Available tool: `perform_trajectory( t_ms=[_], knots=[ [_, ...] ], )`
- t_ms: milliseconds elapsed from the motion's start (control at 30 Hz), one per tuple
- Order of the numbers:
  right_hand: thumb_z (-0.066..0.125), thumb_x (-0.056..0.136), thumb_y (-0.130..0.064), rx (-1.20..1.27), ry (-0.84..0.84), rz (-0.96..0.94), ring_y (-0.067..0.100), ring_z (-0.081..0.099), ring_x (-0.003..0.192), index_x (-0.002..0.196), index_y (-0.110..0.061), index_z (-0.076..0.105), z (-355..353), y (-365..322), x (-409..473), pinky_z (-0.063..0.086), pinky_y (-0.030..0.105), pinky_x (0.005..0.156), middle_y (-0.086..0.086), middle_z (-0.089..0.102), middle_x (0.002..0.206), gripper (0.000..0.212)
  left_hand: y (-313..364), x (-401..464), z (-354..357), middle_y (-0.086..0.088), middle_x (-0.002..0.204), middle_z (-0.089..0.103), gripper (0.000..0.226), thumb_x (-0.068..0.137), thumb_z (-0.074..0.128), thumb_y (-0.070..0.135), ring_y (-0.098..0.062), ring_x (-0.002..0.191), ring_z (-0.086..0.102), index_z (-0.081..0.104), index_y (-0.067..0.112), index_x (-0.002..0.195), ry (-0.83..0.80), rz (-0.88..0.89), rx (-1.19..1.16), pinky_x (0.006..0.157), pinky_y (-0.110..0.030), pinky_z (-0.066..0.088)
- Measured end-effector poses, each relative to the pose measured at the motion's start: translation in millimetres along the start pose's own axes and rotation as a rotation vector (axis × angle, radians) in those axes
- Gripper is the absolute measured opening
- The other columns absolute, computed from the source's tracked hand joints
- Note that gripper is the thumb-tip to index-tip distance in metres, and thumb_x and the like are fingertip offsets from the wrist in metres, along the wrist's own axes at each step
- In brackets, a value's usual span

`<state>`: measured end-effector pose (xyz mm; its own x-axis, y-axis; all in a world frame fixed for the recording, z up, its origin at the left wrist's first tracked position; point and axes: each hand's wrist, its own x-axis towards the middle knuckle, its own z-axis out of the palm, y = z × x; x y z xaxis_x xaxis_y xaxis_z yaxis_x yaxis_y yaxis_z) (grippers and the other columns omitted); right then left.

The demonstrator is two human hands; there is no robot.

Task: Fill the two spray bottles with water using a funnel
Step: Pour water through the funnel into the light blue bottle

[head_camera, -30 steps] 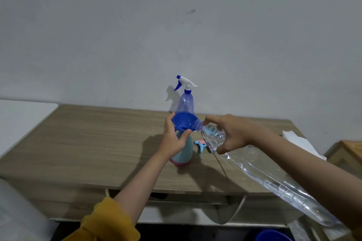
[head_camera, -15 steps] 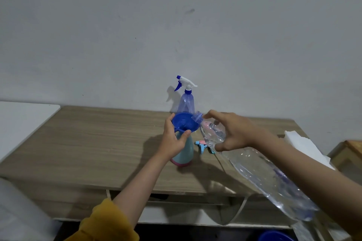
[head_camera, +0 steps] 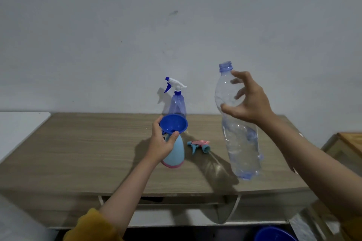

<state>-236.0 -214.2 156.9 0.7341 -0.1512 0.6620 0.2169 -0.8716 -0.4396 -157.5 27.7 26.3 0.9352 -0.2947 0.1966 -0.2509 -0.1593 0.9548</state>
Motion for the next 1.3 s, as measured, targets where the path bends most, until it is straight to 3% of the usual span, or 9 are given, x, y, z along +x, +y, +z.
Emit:
perform_trajectory(
  t_ms=[267, 500, 667, 767, 833, 933, 1067, 1167, 1300],
  knots=[
    [0.084, 0.066, -0.014, 0.143, 0.209, 0.122, 0.024, 0.056, 0.106, 0.125, -0.025, 0.035, 29.8, 62.7, -18.0, 0.037, 0.003, 0.08, -0.007, 0.042, 0.126, 0.078, -0.2, -0.5, 0.1, 0.0, 0.131, 0.047, 0.066, 0.085, 0.066, 0.022, -0.019, 0.119, 0.048, 0.026, 0.022, 0.138, 0.004, -0.035, 0.019, 0.103, -0.04, 0.042],
    [0.084, 0.068, -0.017, 0.174, 0.274, 0.182, 0.021, 0.047, 0.122, 0.132, -0.023, 0.027, 33.9, 80.9, -31.2, 0.041, 0.031, 0.097, -0.008, 0.033, 0.136, 0.085, -2.1, -0.4, 1.4, 0.001, 0.13, 0.047, 0.063, 0.084, 0.069, 0.023, -0.019, 0.12, 0.048, 0.028, 0.029, 0.132, 0.008, -0.027, 0.009, 0.104, -0.039, 0.041],
    [0.082, 0.07, -0.029, -0.048, 0.306, 0.167, 0.031, 0.028, 0.136, 0.14, -0.019, 0.023, 37.5, 70.9, -41.0, 0.029, 0.043, 0.11, 0.019, 0.026, 0.146, 0.092, -2.5, -1.9, 3.1, -0.001, 0.139, 0.041, 0.077, 0.083, 0.069, 0.025, -0.024, 0.122, 0.048, 0.02, 0.024, 0.143, 0.015, -0.022, 0.031, 0.101, -0.038, 0.042],
    [0.075, 0.073, -0.034, -0.281, 0.486, 0.021, 0.035, 0.028, 0.134, 0.135, -0.015, 0.031, 43.5, 48.8, -48.3, 0.029, 0.048, 0.105, 0.021, 0.023, 0.144, 0.078, -2.1, -3.6, 3.5, -0.005, 0.148, 0.034, 0.085, 0.083, 0.068, 0.024, -0.019, 0.123, 0.045, 0.012, 0.02, 0.147, 0.028, -0.018, 0.026, 0.098, -0.033, 0.04],
    [0.072, 0.075, -0.03, -0.289, 0.51, -0.148, 0.035, 0.038, 0.126, 0.125, -0.009, 0.043, 52.7, 29.1, -46.3, 0.035, 0.05, 0.1, 0.022, 0.037, 0.134, 0.062, -1.6, -3.7, 3.0, -0.006, 0.148, 0.034, 0.087, 0.084, 0.068, 0.024, -0.018, 0.123, 0.045, 0.01, 0.02, 0.148, 0.023, -0.017, 0.031, 0.097, -0.03, 0.039],
    [0.073, 0.074, -0.017, -0.067, 0.264, -0.247, 0.03, 0.05, 0.113, 0.115, -0.002, 0.058, 70.8, -5.3, -36.0, 0.043, 0.045, 0.094, 0.018, 0.056, 0.118, 0.046, -4.6, -4.3, 0.5, -0.006, 0.147, 0.036, 0.091, 0.082, 0.069, 0.026, -0.017, 0.125, 0.043, 0.006, 0.026, 0.148, -0.003, -0.024, -0.028, 0.1, -0.031, 0.036],
    [0.071, 0.078, -0.03, 0.13, -0.323, -0.019, 0.019, 0.046, 0.119, 0.129, -0.02, 0.049, 95.8, -44.2, -13.0, 0.043, 0.036, 0.1, 0.001, 0.051, 0.127, 0.057, -7.2, -5.5, -4.1, 0.01, 0.141, 0.033, 0.099, 0.08, 0.072, 0.026, -0.007, 0.125, 0.036, 0.001, 0.029, 0.148, -0.054, -0.031, -0.066, 0.099, -0.026, 0.032],
    [0.075, 0.07, -0.05, -0.017, -0.702, 0.063, 0.024, 0.038, 0.127, 0.139, -0.035, 0.035, 119.2, -55.9, 8.8, 0.04, 0.043, 0.104, 0.0, 0.041, 0.139, 0.081, -14.0, -3.7, -6.3, 0.015, 0.137, 0.031, 0.107, 0.074, 0.077, 0.024, -0.007, 0.129, 0.035, 0.0, 0.029, 0.148, -0.091, -0.056, -0.073, 0.105, -0.029, 0.035],
    [0.082, 0.067, -0.044, -0.234, -0.989, 0.1, 0.028, 0.039, 0.127, 0.145, -0.034, 0.03, 141.4, -63.3, 24.6, 0.041, 0.042, 0.102, 0.004, 0.037, 0.141, 0.094, -26.8, 1.1, -4.5, 0.005, 0.139, 0.037, 0.11, 0.068, 0.083, 0.018, -0.012, 0.129, 0.04, 0.007, 0.027, 0.147, -0.072, -0.114, -0.083, 0.106, -0.035, 0.037]
  ],
)
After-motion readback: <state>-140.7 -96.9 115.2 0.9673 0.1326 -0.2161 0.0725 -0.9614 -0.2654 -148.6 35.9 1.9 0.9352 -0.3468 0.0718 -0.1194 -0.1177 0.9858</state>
